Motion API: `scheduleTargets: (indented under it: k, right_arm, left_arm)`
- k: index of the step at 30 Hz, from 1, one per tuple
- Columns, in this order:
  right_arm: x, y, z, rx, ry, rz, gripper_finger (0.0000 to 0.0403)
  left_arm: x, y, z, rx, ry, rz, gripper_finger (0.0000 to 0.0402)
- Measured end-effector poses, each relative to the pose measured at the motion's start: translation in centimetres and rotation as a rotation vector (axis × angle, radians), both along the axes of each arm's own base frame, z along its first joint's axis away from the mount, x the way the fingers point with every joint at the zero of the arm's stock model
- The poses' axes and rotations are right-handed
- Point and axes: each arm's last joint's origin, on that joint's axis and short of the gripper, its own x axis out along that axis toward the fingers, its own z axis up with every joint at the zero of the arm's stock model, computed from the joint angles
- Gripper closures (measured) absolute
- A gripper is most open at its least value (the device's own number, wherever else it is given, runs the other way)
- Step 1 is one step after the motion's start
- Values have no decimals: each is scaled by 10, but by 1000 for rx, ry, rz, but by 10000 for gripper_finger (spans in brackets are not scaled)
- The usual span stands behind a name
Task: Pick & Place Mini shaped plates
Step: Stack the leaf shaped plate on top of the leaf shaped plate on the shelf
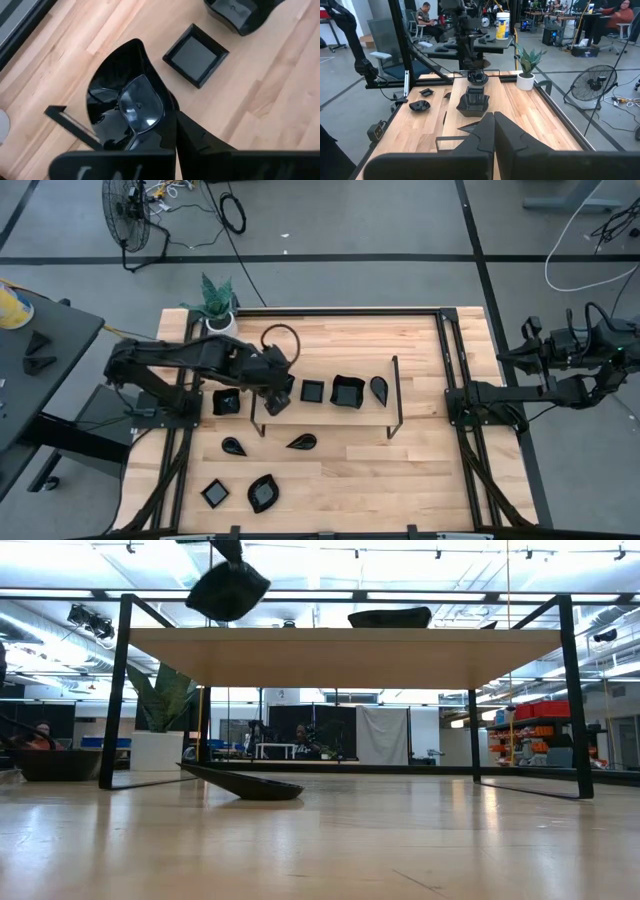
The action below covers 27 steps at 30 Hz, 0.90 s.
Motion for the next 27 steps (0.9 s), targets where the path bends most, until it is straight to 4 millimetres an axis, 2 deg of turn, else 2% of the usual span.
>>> scheduleTargets:
  k: [7,27]
  right_arm:
    - [0,0,0,0,0,0,396]
    - [0,0,0,0,0,0,396]
  left_arm:
    - [17,-4,-14,-24,32,-7,402]
    - [18,-9,-13,-40,4,-12,401]
